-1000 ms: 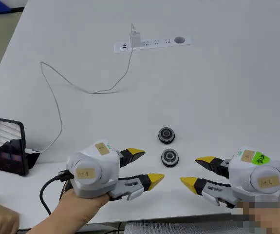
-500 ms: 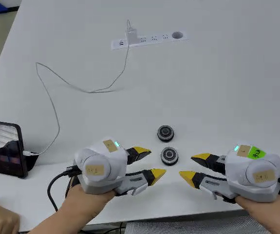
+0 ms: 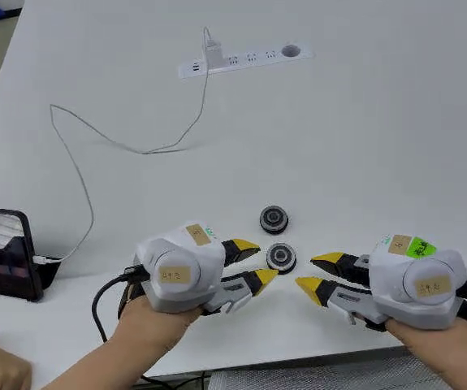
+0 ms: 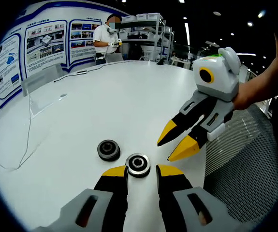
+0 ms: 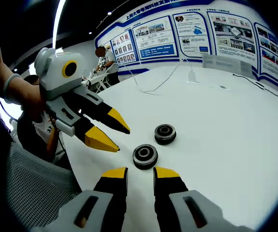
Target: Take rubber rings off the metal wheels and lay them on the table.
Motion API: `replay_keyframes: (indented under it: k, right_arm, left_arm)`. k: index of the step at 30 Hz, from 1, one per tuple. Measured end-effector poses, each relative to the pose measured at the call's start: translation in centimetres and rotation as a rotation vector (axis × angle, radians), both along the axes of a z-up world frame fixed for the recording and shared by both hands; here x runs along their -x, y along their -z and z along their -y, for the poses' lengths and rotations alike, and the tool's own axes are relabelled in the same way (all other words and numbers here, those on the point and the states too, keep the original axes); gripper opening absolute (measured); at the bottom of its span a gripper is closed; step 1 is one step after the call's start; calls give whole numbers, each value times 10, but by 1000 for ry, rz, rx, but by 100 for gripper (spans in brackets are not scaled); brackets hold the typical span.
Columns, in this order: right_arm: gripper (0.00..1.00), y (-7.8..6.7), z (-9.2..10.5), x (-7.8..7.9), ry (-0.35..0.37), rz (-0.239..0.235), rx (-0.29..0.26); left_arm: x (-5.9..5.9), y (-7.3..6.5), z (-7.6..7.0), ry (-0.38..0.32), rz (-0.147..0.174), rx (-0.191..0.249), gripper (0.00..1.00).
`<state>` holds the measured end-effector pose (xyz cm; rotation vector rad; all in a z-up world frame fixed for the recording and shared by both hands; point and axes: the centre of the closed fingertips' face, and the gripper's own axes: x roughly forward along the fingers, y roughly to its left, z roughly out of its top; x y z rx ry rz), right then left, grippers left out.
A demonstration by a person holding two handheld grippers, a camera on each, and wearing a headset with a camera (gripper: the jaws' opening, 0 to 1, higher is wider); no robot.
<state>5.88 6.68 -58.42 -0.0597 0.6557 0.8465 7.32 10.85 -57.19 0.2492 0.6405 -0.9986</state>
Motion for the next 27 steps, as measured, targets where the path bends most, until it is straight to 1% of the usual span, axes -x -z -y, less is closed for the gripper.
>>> replay_keyframes:
  k: [3, 6, 11, 19, 27]
  right_arm:
    - [21, 0, -1, -2, 4, -1, -5]
    - [19, 0, -1, -4, 8, -2, -8]
    - [19, 3, -1, -8, 8, -8, -10]
    - [19, 6, -2, -10, 14, -16, -16]
    - [18, 10, 0, -10, 24, -25, -22]
  left_arm:
    - [-1, 0, 3, 9, 3, -3, 23]
    - [-3, 4, 4, 21, 8, -22, 21]
    - [-5, 7, 7, 28, 9, -33, 19]
    - [-12, 15, 11, 42, 16, -64, 16]
    - [-12, 22, 17, 79, 22, -104, 15]
